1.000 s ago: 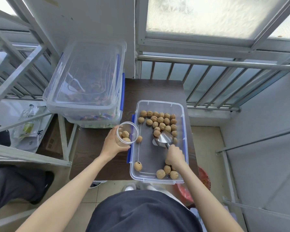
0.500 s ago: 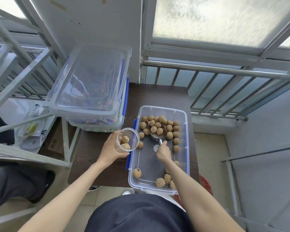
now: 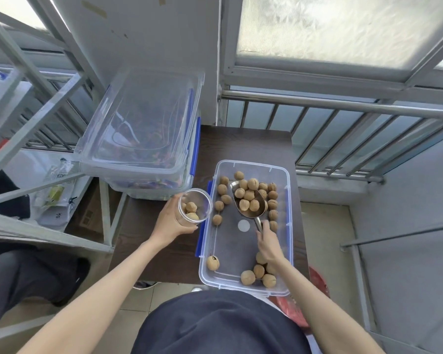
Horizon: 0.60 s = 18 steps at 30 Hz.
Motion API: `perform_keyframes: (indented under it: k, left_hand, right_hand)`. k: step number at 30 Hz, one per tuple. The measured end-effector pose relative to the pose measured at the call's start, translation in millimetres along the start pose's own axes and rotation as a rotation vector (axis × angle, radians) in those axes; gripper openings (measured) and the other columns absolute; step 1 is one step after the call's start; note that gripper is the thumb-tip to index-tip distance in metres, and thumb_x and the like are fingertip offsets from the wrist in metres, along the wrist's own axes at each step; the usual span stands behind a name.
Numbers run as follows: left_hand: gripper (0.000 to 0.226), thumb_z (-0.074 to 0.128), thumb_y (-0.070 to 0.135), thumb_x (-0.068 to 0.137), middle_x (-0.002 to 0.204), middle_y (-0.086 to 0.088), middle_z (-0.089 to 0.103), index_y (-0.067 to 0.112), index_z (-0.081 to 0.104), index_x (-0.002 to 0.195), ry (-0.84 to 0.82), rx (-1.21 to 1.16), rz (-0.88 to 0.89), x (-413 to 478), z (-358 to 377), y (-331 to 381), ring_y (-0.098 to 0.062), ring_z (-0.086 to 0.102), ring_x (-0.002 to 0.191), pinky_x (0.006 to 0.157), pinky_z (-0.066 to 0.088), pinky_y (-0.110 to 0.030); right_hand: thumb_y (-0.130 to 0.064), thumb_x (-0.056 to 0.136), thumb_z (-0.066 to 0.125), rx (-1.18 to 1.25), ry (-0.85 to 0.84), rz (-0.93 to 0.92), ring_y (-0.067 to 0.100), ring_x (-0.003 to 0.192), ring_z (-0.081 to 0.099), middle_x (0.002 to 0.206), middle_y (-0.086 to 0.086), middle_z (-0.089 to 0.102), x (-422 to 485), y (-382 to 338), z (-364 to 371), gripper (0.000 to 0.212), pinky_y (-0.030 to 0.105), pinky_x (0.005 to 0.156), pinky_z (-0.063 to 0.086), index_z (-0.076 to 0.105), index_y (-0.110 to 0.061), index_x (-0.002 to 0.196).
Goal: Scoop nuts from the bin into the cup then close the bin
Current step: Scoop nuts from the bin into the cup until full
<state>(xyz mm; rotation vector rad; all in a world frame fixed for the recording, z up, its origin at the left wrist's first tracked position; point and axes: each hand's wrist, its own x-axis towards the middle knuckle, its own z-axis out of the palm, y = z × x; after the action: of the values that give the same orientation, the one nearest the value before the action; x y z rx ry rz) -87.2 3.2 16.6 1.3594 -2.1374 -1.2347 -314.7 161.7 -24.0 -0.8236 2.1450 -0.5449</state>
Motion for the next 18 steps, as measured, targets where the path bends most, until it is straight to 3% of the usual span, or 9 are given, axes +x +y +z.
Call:
perform_keyframes:
  k: [5, 9, 11, 15, 18]
  left_hand:
    - [0.082, 0.09, 0.013, 0.048, 0.102, 0.03, 0.049, 0.055, 0.04, 0.097, -0.026, 0.024, 0.008, 6.9, 3.3, 2.4, -0.008, 0.054, 0.105, 0.084, 0.039, -0.021]
    - [0.08, 0.089, 0.014, 0.049, 0.104, 0.035, 0.046, 0.054, 0.04, 0.098, -0.055, 0.038, 0.015, 10.7, 6.3, 4.9, -0.004, 0.051, 0.104, 0.08, 0.038, -0.015]
    - [0.079, 0.089, 0.013, 0.05, 0.103, 0.036, 0.045, 0.054, 0.04, 0.097, -0.048, 0.035, 0.016, 11.2, 7.1, 5.0, -0.003, 0.05, 0.103, 0.08, 0.037, -0.012]
    - [0.079, 0.087, 0.017, 0.049, 0.111, 0.012, 0.057, 0.051, 0.042, 0.104, -0.068, 0.053, 0.024, 11.0, 6.3, -2.3, -0.009, 0.053, 0.105, 0.089, 0.046, -0.029]
    - [0.078, 0.085, 0.022, 0.049, 0.118, 0.008, 0.059, 0.036, 0.048, 0.117, -0.066, 0.052, 0.026, 8.7, 7.5, -4.5, -0.008, 0.054, 0.109, 0.089, 0.044, -0.026]
  right_hand:
    - [-0.016, 0.096, 0.041, -0.134, -0.036, -0.084, 0.033, 0.084, 0.063, 0.095, 0.015, 0.066, -23.2, 7.0, -25.7, 0.012, 0.048, 0.074, 0.05, 0.038, -0.013, 0.107]
    - [-0.016, 0.096, 0.042, -0.23, -0.085, -0.13, 0.032, 0.075, 0.061, 0.085, 0.015, 0.065, -47.3, -7.1, -45.5, 0.025, 0.042, 0.069, 0.049, 0.039, -0.006, 0.118]
    - [-0.018, 0.096, 0.043, -0.259, -0.102, -0.172, 0.027, 0.069, 0.058, 0.077, 0.008, 0.06, -59.5, -16.7, -55.2, 0.021, 0.038, 0.064, 0.046, 0.04, -0.006, 0.114]
    - [-0.022, 0.097, 0.042, -0.316, -0.14, -0.272, 0.019, 0.06, 0.051, 0.071, -0.002, 0.054, -79.3, -41.9, -75.5, 0.012, 0.035, 0.062, 0.043, 0.038, -0.012, 0.1]
    - [-0.025, 0.097, 0.042, -0.426, -0.189, -0.338, 0.027, 0.072, 0.053, 0.079, 0.002, 0.054, -87.1, -66.0, -87.5, 0.012, 0.041, 0.067, 0.045, 0.038, -0.015, 0.097]
